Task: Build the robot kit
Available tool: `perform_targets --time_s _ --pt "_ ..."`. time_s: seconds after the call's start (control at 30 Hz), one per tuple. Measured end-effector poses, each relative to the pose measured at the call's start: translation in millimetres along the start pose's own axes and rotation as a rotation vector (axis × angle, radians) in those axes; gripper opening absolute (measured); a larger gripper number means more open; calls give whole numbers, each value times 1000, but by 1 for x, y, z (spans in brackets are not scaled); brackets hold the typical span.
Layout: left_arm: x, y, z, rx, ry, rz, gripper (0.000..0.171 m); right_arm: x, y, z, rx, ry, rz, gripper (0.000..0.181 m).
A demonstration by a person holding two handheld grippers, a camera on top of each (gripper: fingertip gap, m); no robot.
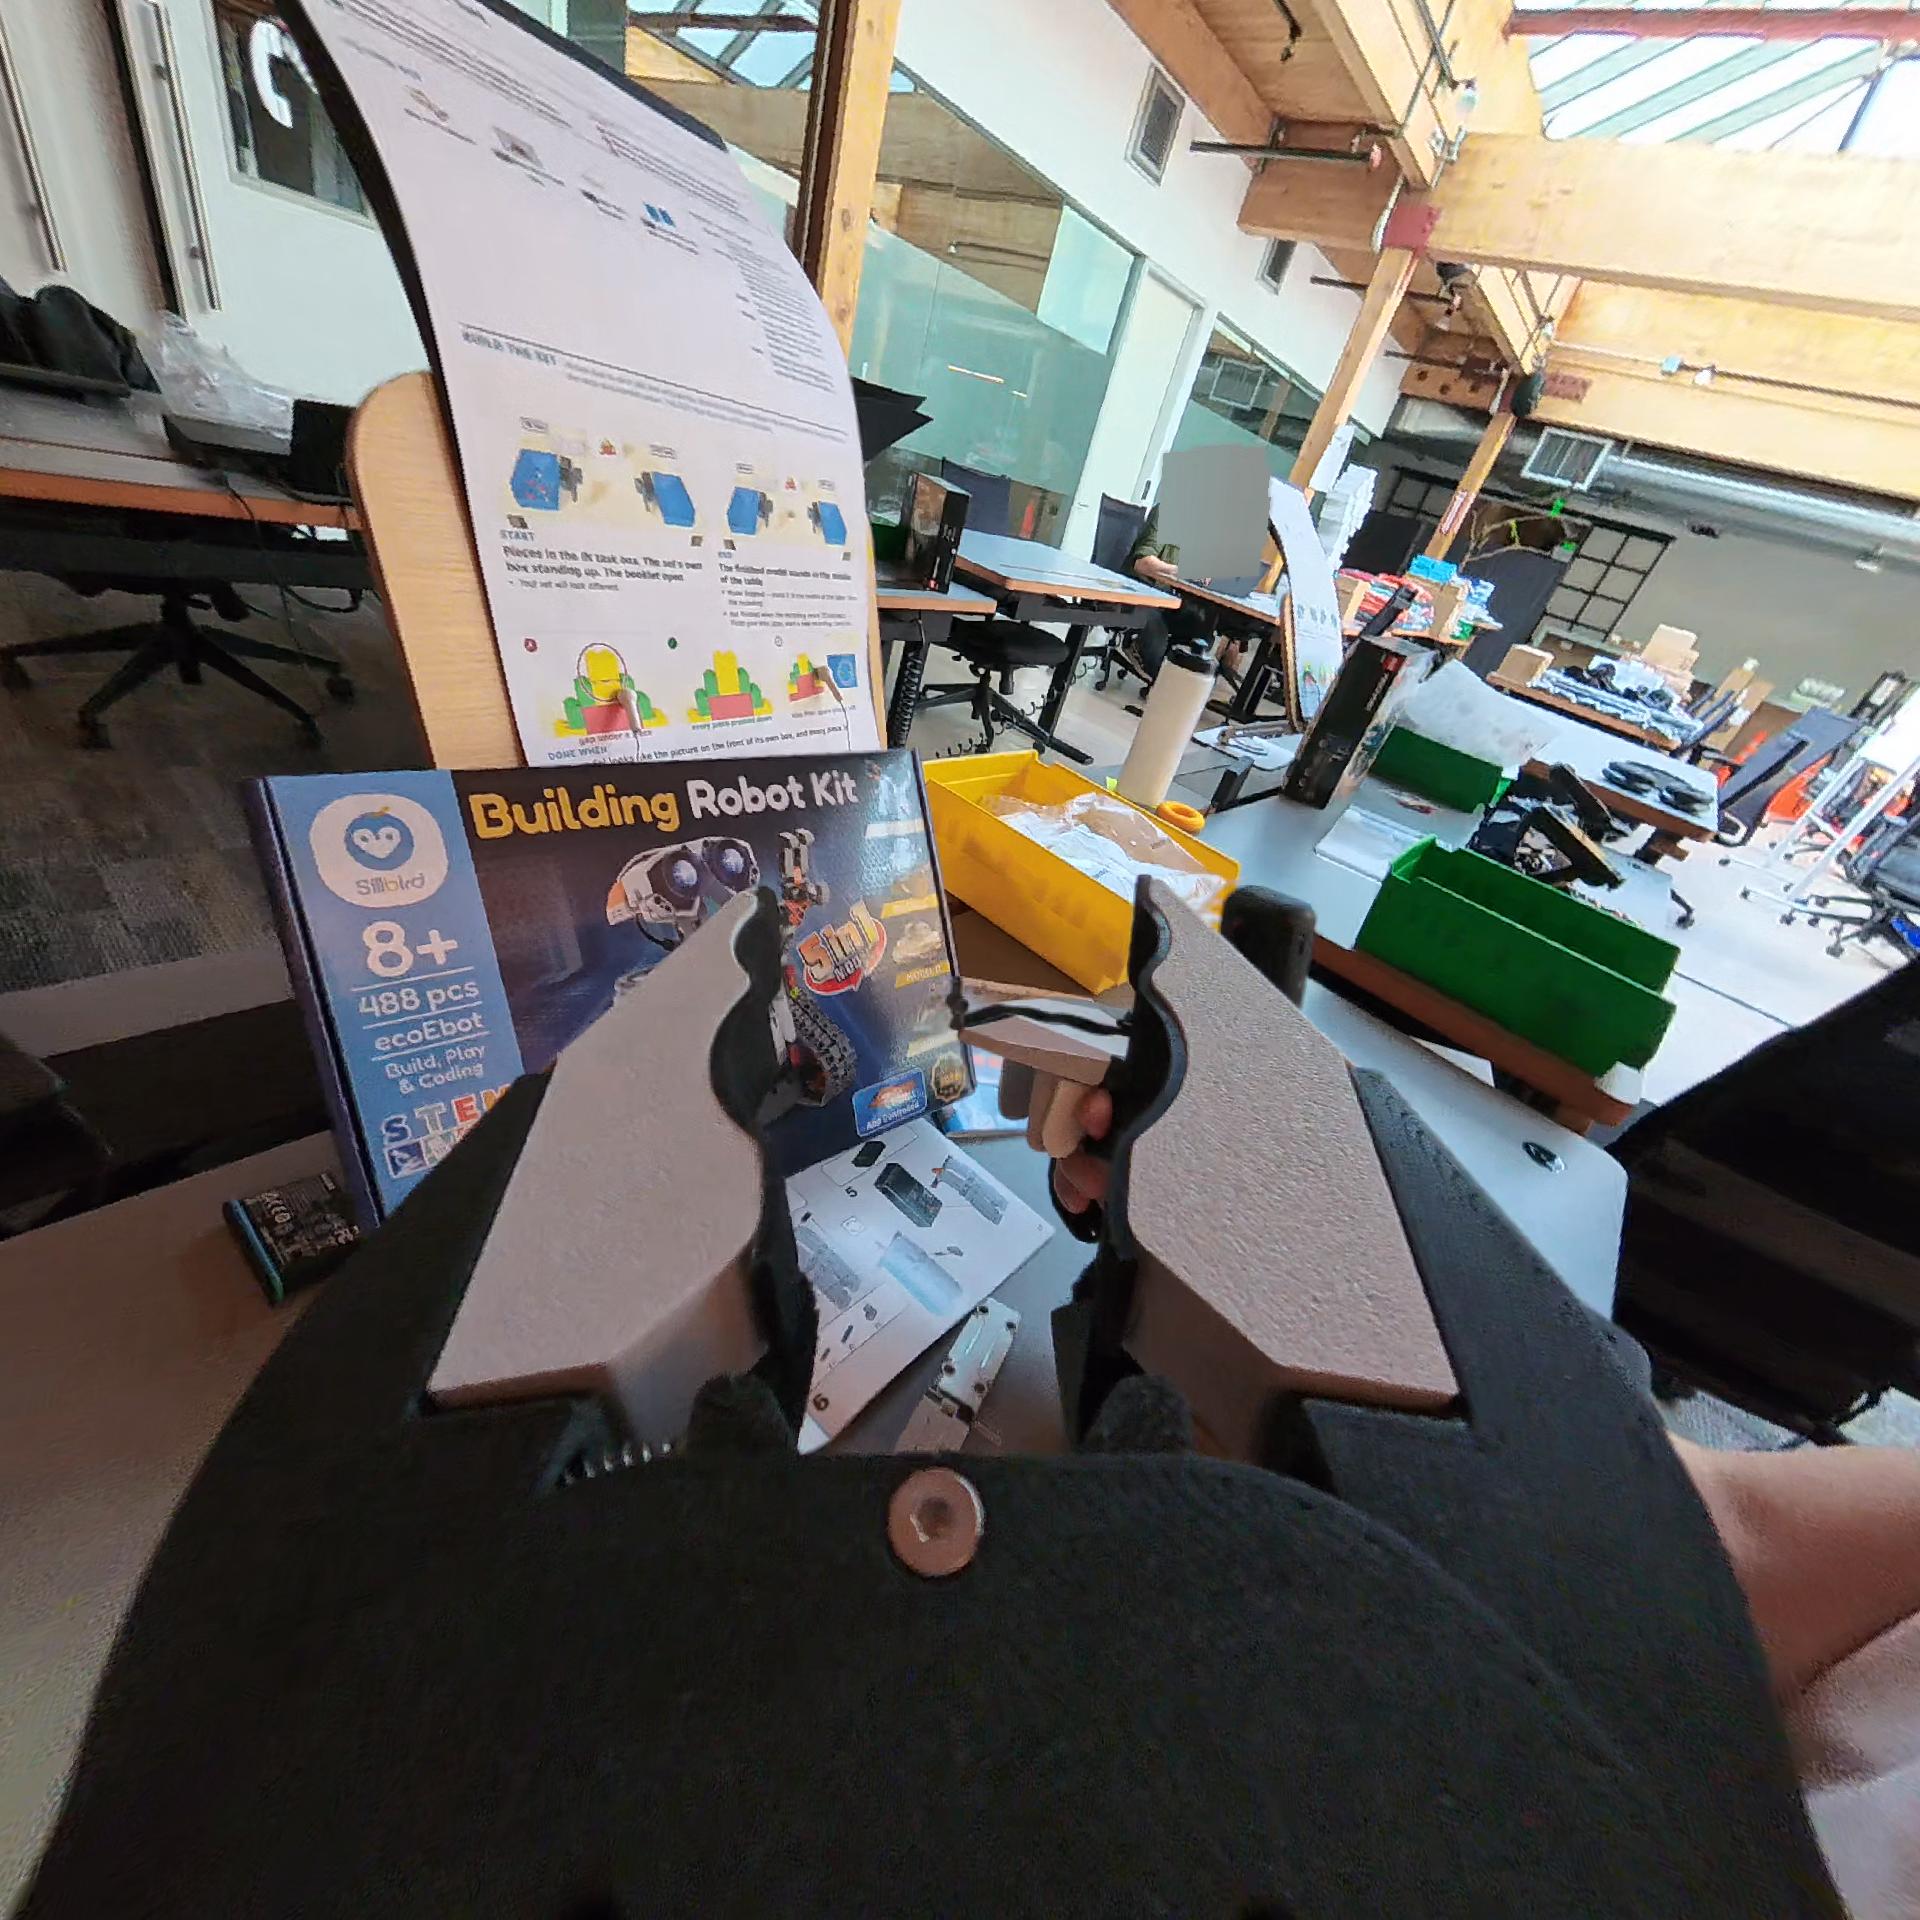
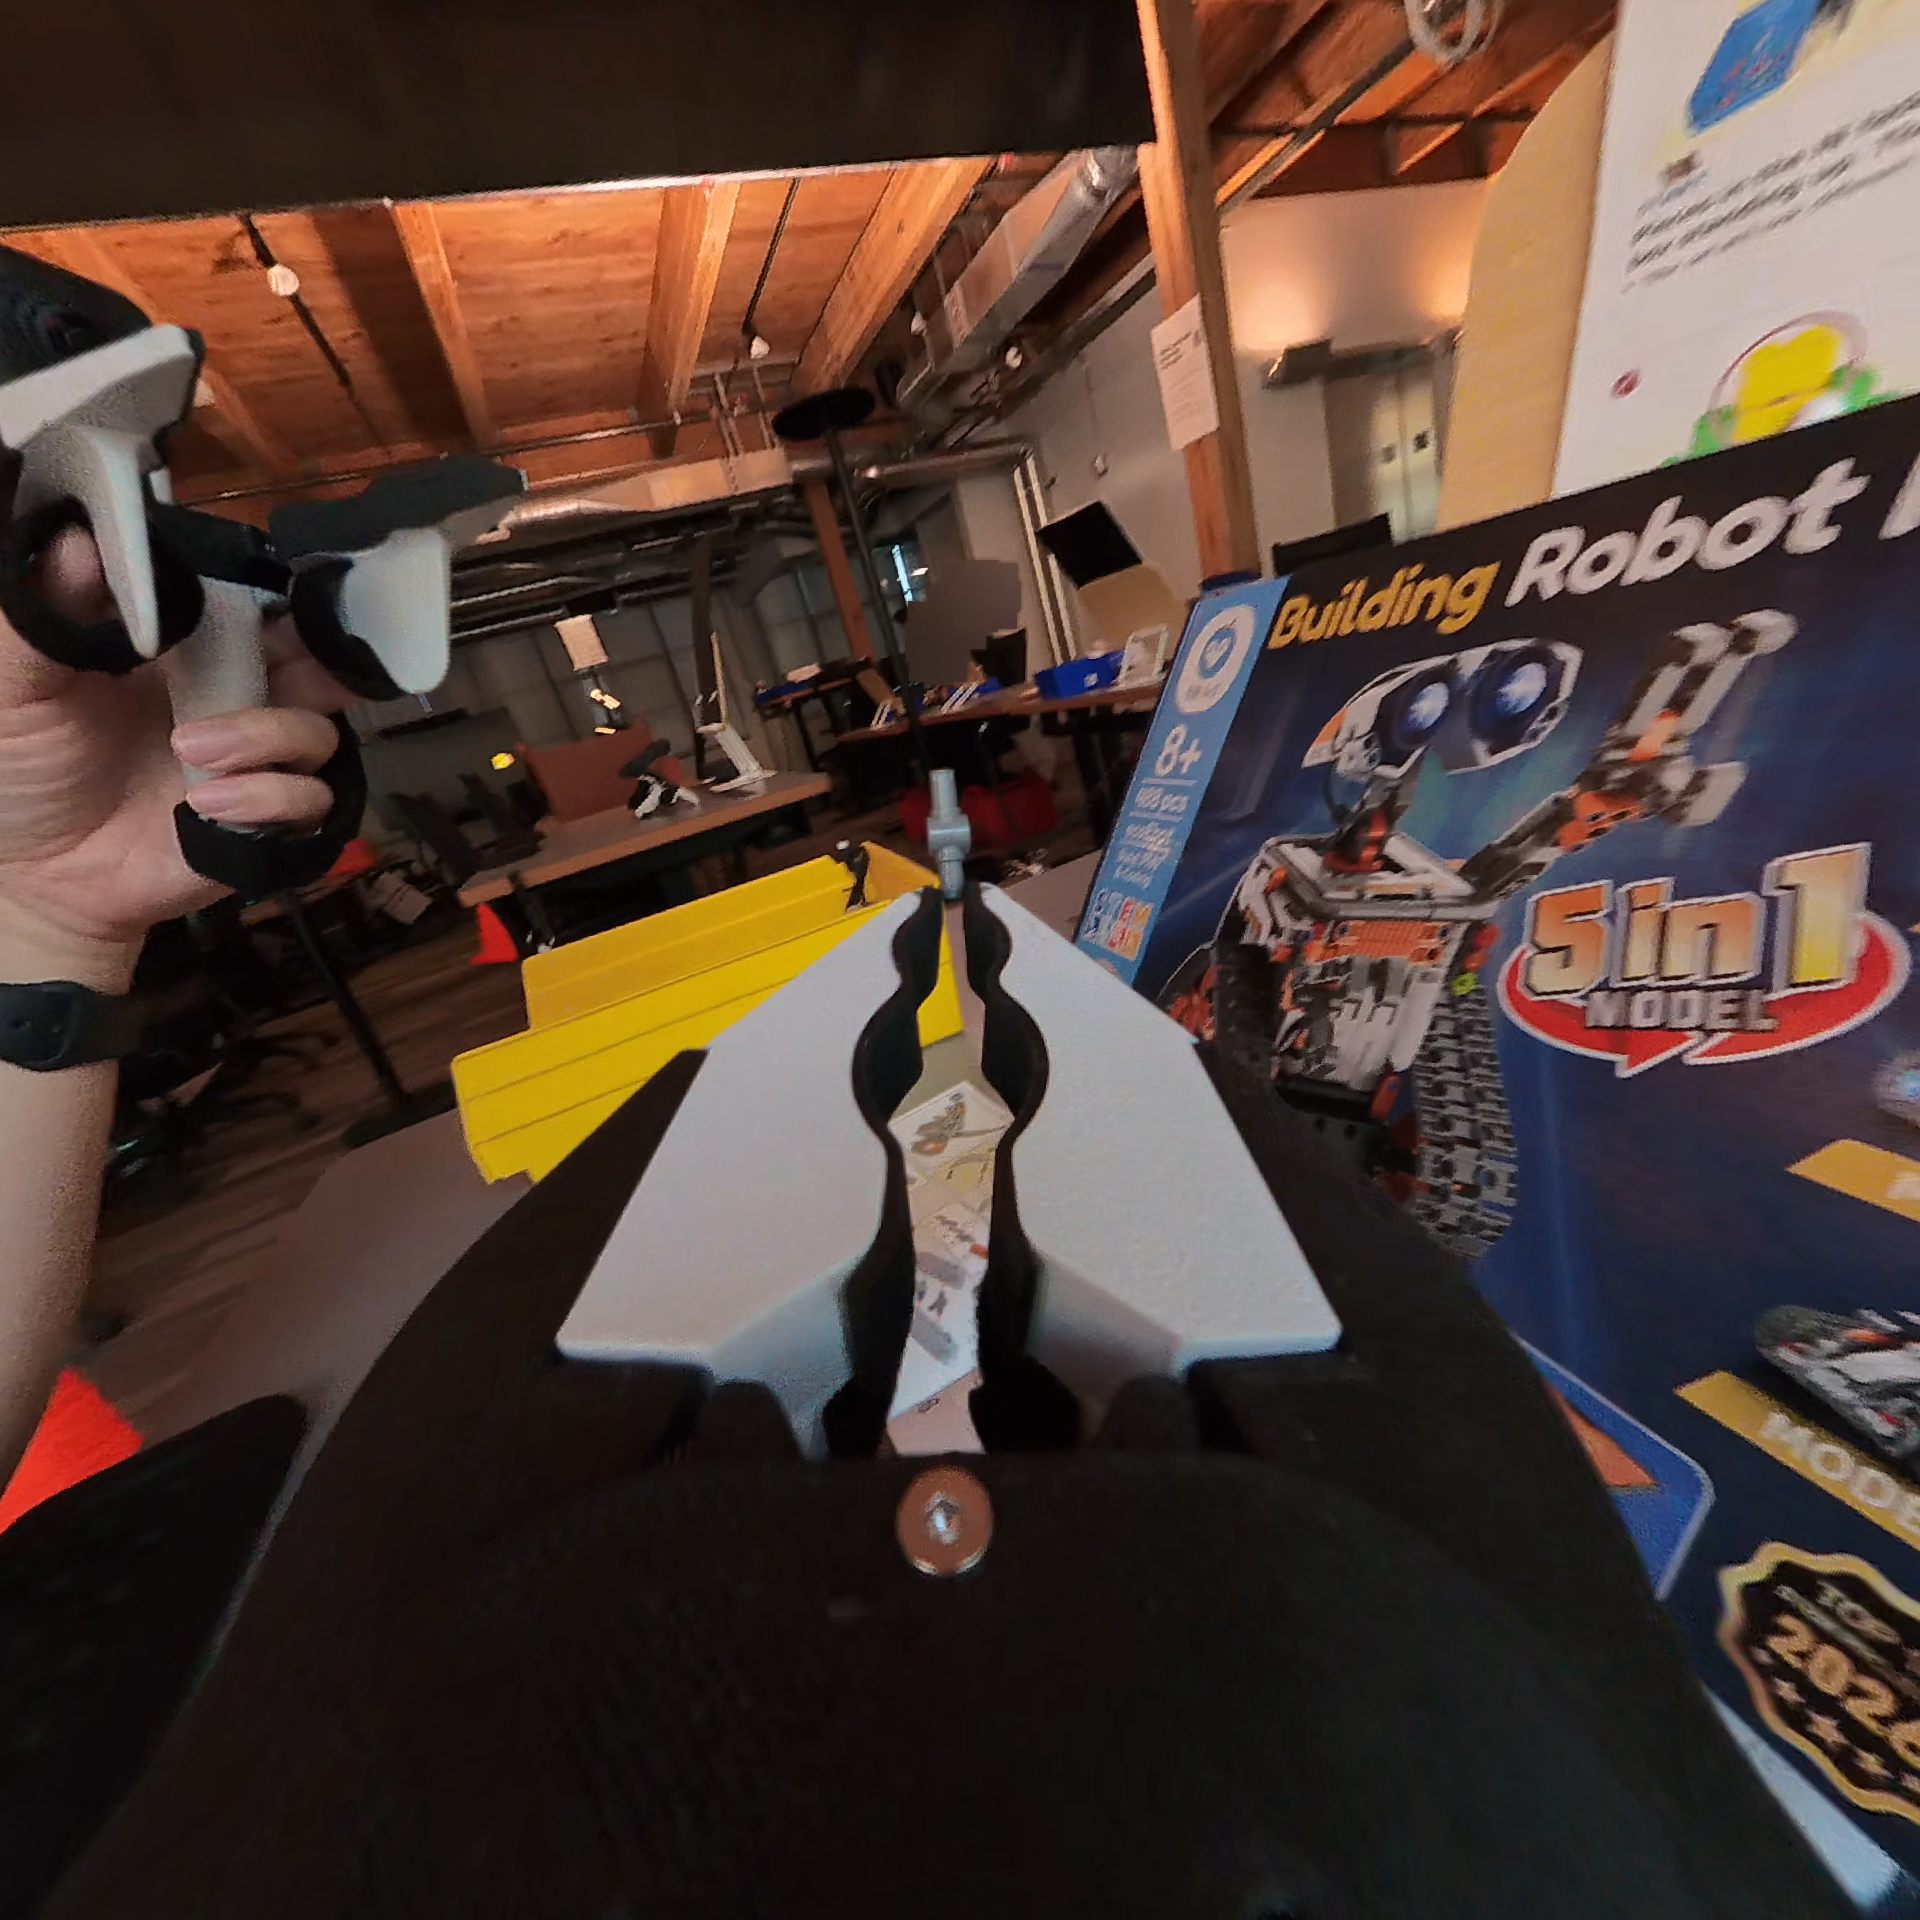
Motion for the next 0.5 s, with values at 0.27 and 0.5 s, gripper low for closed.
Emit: perform_targets --time_s 0.27,0.5 --pt "-13 -10 31 -3 112 26 62 6 3 14 170 -11 -10 3" --pt "-8 -5 23 18 134 -90 52 7 -3 13 201 -35 32 3"
Point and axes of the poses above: each gripper's, where its closed fingertips meet, x back along the fingers, z out of its top, y = z × x across the jaws, the point moved 1 cm from there along x, back along the fingers, and after that the axes turned 12 degrees about y, right-handed, at the moved point
